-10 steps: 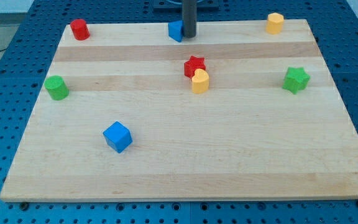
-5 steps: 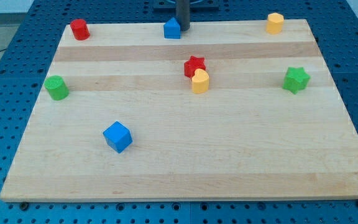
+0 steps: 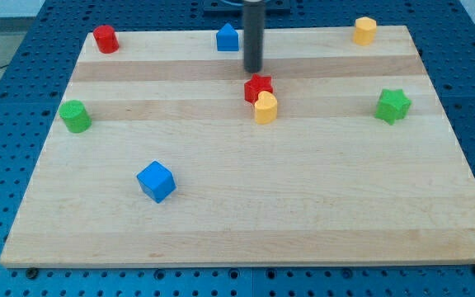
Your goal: Adjust the blue triangle at the top center
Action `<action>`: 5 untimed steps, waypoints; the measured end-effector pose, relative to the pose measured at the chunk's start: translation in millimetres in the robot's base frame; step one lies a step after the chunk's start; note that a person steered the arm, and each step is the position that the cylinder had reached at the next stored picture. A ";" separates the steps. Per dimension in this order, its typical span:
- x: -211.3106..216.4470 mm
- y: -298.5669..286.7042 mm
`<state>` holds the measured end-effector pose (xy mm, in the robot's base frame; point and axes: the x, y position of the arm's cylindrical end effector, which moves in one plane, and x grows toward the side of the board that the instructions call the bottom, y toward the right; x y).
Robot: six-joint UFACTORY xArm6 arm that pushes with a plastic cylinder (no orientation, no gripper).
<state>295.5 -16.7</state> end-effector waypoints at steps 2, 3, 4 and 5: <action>-49.0 -99.1; -63.4 -91.3; -63.4 -67.9; -63.4 -52.6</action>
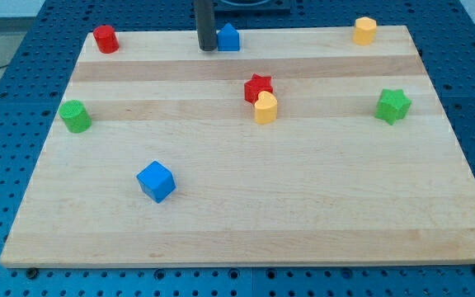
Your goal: Adjust the blue triangle at the top center
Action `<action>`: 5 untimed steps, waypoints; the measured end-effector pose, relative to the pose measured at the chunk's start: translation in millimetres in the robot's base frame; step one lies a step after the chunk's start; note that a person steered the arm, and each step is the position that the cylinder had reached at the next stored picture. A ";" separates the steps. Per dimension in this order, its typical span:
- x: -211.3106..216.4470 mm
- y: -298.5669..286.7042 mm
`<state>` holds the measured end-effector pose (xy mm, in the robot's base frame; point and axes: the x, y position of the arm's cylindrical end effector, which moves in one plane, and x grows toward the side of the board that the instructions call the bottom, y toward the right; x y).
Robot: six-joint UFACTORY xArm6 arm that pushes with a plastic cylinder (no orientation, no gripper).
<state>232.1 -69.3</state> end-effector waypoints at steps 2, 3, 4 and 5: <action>-15.6 -19.5; -18.7 -8.5; -14.3 5.6; -14.3 15.1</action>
<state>217.8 -54.3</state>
